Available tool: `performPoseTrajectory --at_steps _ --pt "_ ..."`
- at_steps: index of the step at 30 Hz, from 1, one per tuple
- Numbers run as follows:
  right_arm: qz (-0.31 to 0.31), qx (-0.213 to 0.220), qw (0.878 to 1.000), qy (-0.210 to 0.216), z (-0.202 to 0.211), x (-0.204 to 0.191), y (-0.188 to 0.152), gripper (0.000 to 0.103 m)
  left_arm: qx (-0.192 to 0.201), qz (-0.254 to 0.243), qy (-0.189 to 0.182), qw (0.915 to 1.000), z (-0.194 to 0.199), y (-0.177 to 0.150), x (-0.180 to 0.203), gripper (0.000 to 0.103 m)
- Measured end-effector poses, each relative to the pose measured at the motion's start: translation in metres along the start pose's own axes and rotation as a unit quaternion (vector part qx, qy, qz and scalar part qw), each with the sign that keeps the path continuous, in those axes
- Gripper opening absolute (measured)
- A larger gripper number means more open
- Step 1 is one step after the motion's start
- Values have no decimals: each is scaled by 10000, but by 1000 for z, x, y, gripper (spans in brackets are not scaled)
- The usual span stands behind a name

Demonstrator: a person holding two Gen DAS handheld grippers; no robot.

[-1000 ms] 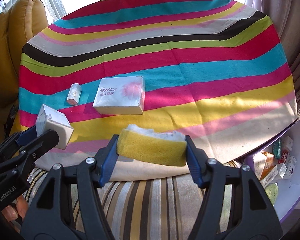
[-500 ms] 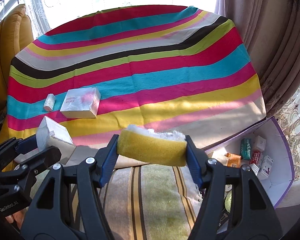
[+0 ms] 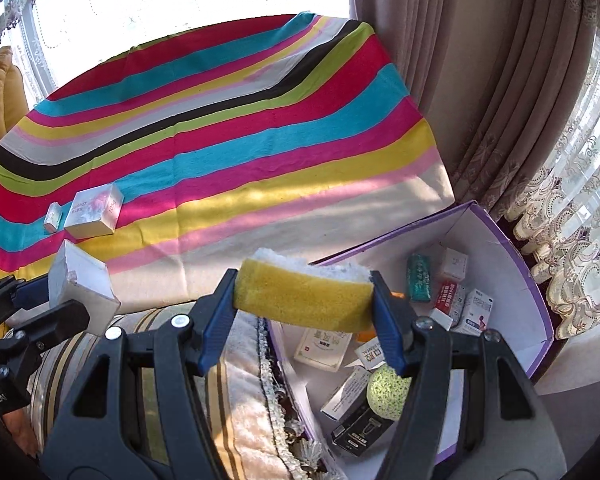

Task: Organize objects
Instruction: 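Carry the silver-wrapped box and yellow sponge over the storage box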

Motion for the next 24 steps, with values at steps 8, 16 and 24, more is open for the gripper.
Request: performPoseTrajectory --at_steps 8,16,24 --pt "-319 19 9982 -498 -8 62 -8 66 -301 -370 -272 9985 -31 5 44 51" --pt "-562 15 9949 -839 -14 97 -10 67 -577 -802 -508 9938 -62 12 81 51" --pt "-642 2 9928 -1012 -18 106 -12 73 -780 -855 -644 9912 -86 19 95 74"
Point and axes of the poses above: each gripper's, at about its wrist camera, not at the fingertips, and z roughly against the way its jaws point, x to its right, y to its top, the point moved 2 cm from there along -z, roughly the way its jaws point, and after that the axes turned 11 degrees about -y, right-handed, at the moved point
